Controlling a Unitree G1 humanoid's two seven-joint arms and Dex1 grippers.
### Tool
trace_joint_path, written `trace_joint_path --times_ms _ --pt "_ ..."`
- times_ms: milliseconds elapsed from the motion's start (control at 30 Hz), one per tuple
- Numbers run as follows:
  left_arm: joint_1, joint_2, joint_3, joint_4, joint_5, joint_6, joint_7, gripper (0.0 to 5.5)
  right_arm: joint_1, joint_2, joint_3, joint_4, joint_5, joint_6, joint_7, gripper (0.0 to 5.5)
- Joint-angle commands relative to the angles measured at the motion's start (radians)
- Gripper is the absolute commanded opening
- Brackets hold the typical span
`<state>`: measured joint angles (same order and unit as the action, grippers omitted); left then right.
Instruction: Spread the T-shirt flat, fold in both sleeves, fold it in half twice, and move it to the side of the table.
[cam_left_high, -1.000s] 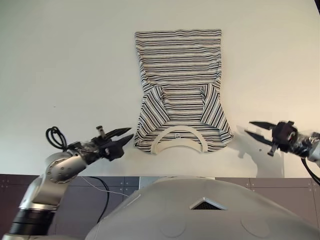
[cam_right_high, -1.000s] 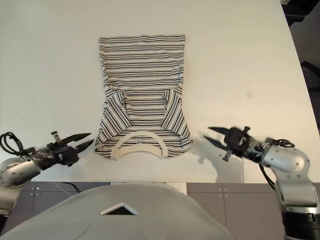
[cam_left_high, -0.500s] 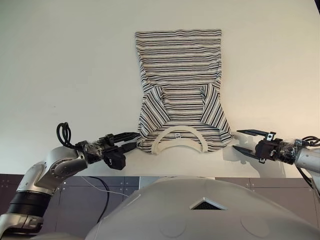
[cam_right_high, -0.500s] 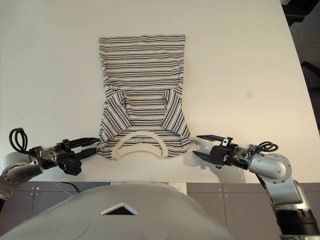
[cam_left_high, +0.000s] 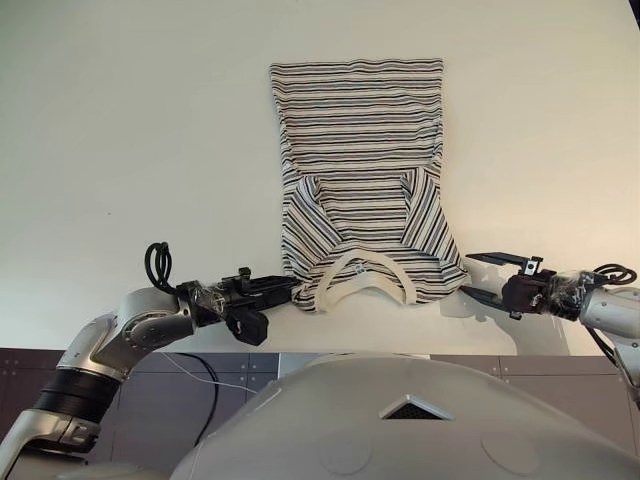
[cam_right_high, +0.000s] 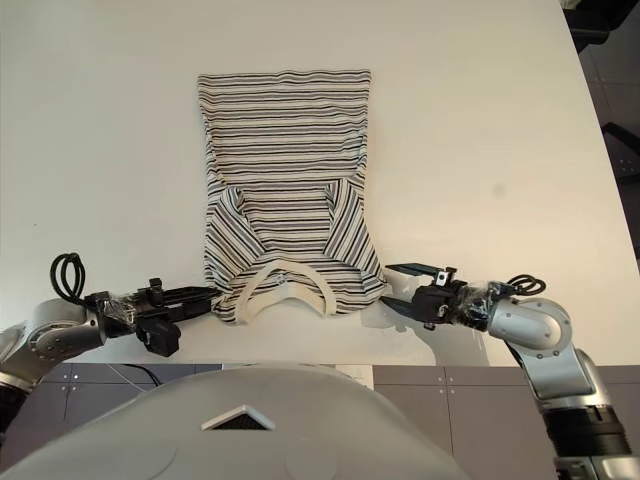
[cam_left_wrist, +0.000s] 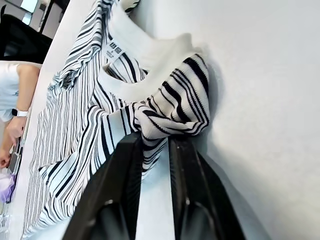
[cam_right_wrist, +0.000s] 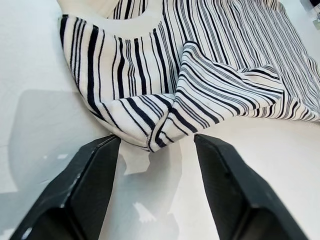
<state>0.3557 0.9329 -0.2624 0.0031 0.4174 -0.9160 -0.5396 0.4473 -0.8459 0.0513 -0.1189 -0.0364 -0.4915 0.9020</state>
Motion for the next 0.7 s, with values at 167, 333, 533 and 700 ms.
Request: trace_joint_path --times_ms 167,333,533,700 --pt "0.022 0.037 -0.007 0.070 0.069 0.039 -0.003 0.11 0.002 -0.056 0.015 0.028 -0.050 -0.088 0.005 2.74" --pt "0.028 0.043 -0.007 0.072 0.061 0.037 0.002 0.11 -0.062 -0.021 0.051 0.075 -0.160 -0.179 -0.065 2.74" --pt "0.023 0.055 -0.011 0.080 0.051 0.025 -0.005 0.11 -0.162 -0.001 0.088 0.175 -0.319 -0.326 -0.205 2.74" --pt "0.012 0.058 -0.009 0.081 0.012 0.036 -0.013 0.10 -0.168 -0.025 0.124 0.193 -0.322 -0.386 -0.229 2.34"
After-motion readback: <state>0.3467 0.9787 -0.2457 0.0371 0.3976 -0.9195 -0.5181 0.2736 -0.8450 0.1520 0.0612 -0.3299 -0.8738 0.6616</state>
